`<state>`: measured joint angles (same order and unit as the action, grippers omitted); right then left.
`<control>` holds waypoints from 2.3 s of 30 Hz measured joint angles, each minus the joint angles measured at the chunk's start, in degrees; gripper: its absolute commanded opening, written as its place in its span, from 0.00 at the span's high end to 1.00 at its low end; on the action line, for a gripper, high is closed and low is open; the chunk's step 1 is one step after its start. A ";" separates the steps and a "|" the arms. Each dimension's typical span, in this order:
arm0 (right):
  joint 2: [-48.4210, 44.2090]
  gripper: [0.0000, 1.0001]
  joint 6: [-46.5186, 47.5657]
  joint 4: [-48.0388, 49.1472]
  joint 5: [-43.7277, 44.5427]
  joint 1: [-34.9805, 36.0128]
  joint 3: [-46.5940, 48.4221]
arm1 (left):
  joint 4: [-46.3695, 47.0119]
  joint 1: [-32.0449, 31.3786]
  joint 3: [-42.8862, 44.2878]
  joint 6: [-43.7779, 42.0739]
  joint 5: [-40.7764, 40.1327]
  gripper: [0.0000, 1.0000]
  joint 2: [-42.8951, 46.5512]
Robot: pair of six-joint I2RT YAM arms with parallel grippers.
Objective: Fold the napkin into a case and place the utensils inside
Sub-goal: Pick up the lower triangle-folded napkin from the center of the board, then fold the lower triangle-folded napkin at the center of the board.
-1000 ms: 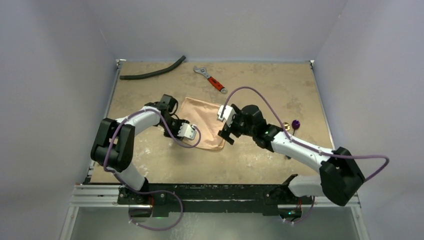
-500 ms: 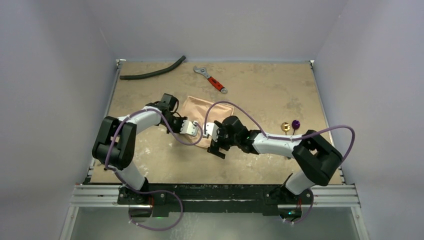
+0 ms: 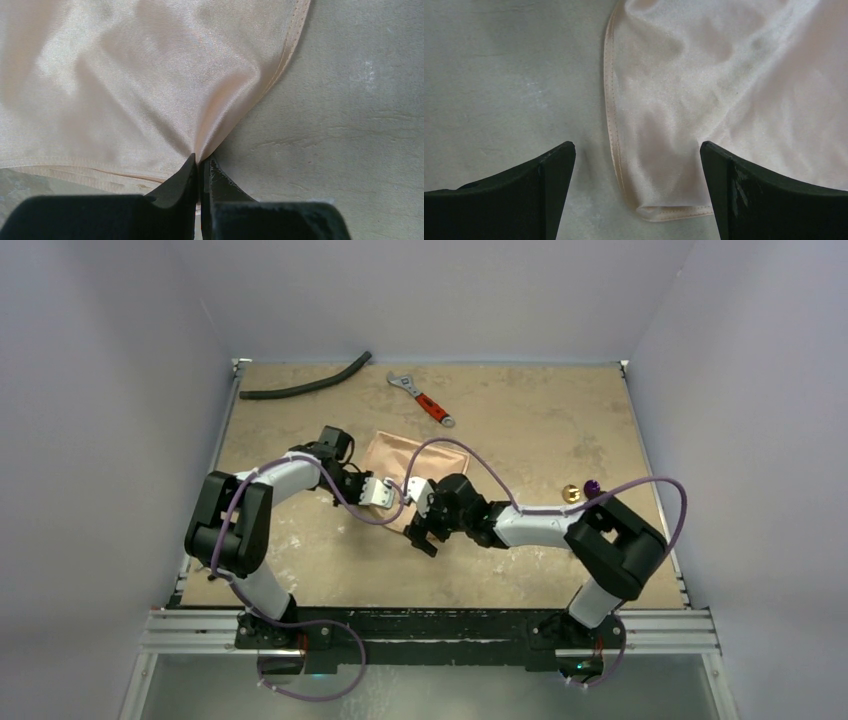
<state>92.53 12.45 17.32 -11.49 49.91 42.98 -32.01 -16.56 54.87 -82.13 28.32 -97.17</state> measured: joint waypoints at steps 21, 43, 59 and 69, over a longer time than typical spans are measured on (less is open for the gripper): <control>3.89 0.28 -9.46 10.38 10.58 3.69 -3.72 | -3.23 2.80 0.02 -3.96 0.20 1.00 0.44; 3.23 0.94 -20.90 13.79 5.33 5.22 -6.05 | -20.59 3.06 0.92 -3.80 -0.24 1.00 2.49; 0.55 0.95 -26.56 4.74 -17.53 -2.84 -3.93 | -36.98 3.06 12.76 0.76 5.86 1.00 -0.83; 5.03 0.96 -29.38 4.94 -29.57 -6.10 -2.32 | -40.59 3.04 19.41 4.81 7.76 1.00 -7.06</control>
<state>97.56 -16.93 22.26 -41.06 43.81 40.66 -72.60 -13.52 74.28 -77.32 36.07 -104.22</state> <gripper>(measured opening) 0.082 0.019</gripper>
